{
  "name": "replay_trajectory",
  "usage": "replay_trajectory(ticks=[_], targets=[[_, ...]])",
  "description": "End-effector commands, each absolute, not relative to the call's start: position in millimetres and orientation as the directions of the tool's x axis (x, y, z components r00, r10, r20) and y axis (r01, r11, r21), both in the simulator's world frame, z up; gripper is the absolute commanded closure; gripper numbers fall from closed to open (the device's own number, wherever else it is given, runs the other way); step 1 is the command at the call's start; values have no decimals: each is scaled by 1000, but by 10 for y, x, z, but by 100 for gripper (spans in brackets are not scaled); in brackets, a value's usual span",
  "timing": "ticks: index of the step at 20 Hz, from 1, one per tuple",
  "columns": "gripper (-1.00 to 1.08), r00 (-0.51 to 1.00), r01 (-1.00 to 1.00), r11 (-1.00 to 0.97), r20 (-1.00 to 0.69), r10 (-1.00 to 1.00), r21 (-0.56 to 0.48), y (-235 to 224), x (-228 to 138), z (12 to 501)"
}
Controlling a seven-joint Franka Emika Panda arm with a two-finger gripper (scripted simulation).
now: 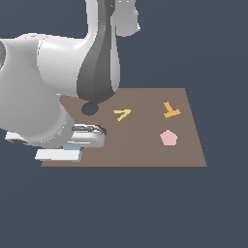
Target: Insert a designated object into the corresponding slot on a board.
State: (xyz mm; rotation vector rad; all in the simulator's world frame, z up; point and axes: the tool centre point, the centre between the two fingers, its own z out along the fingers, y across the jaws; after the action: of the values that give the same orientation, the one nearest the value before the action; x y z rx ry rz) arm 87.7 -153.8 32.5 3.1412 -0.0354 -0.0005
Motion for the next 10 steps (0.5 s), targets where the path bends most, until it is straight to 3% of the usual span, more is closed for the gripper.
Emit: replay_trajectory(ticks=[1,10], targets=[[108,998,59,-998,0,59,0,-1469,873,335],[108,907,421,-907,0,421,1,-1173,768,365]])
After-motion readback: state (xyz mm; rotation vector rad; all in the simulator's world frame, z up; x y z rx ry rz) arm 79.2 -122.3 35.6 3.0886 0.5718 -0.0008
